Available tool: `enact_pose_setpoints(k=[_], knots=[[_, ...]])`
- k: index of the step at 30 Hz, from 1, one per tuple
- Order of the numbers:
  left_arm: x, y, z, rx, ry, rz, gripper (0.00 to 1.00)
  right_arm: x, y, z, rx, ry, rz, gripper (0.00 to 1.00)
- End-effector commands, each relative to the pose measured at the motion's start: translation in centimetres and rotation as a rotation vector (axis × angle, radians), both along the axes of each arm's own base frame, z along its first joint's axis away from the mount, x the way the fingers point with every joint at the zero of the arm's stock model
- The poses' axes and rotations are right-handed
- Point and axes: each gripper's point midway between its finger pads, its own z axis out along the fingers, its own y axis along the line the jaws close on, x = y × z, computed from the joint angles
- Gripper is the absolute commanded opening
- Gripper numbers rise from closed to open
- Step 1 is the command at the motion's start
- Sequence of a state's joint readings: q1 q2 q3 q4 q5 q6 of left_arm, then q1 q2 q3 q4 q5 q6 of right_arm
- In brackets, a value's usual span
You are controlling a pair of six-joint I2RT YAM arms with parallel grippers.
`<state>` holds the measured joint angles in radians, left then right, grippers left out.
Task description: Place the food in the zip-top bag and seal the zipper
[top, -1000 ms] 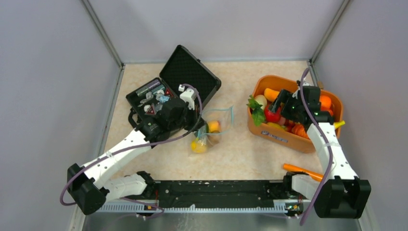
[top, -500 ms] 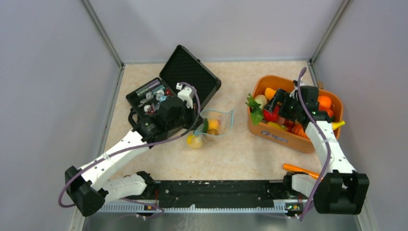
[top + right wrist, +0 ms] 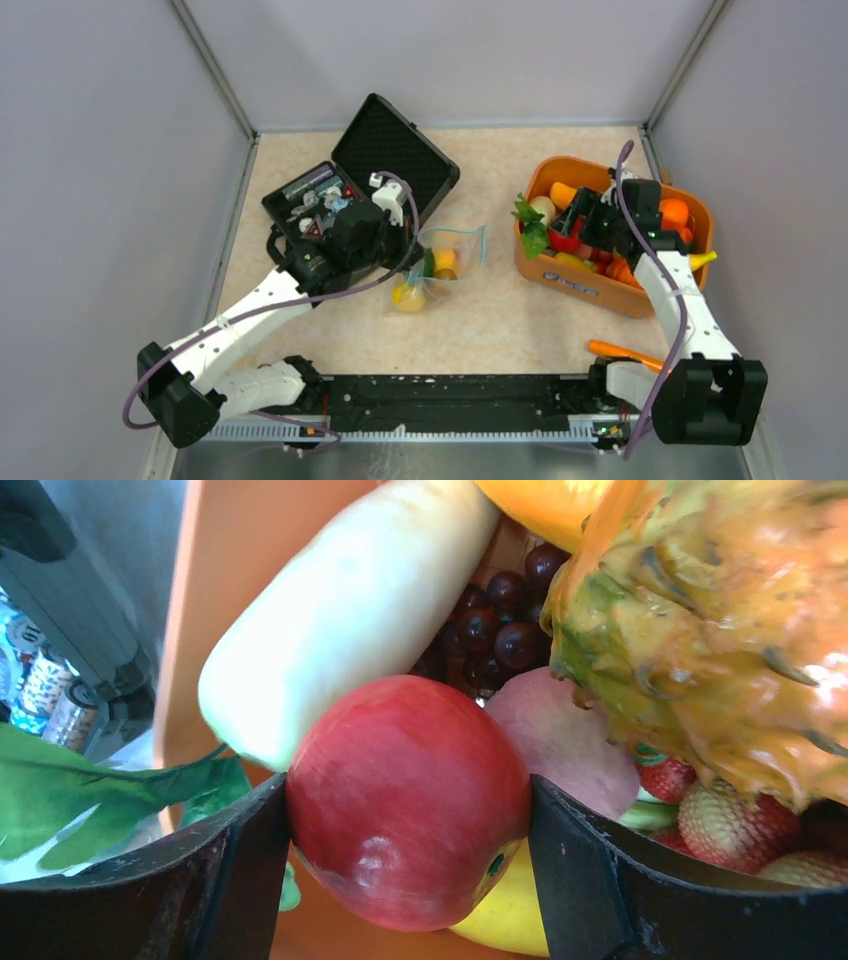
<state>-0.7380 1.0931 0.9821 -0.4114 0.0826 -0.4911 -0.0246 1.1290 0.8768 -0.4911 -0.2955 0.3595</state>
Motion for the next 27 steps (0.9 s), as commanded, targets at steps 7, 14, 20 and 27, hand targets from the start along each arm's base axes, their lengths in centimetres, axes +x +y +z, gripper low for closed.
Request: enact_pose_setpoints(k=[7, 14, 20, 27], knots=[[0.7, -0.8, 2.6, -0.057, -0.056, -0.012, 0.00, 0.1, -2.1, 9.4, -0.031, -0.356, -0.150, 0.47], [0.9, -0.9, 2.7, -0.060, -0.061, -0.009, 0.00, -0.8, 0.6, 11.8, 0.089, -0.435, -0.044, 0.45], [0.8, -1.0, 2.6, -0.058, -0.056, -0.016, 0.00, -2.2, 3.6, 15.1, 0.236, -0.574, 0.096, 0.41], [0.9, -1.1, 2.6, -0.062, -0.055, -0.018, 0.00, -4.7, 6.9, 17.5, 0.321, -0.675, 0.273, 0.40]])
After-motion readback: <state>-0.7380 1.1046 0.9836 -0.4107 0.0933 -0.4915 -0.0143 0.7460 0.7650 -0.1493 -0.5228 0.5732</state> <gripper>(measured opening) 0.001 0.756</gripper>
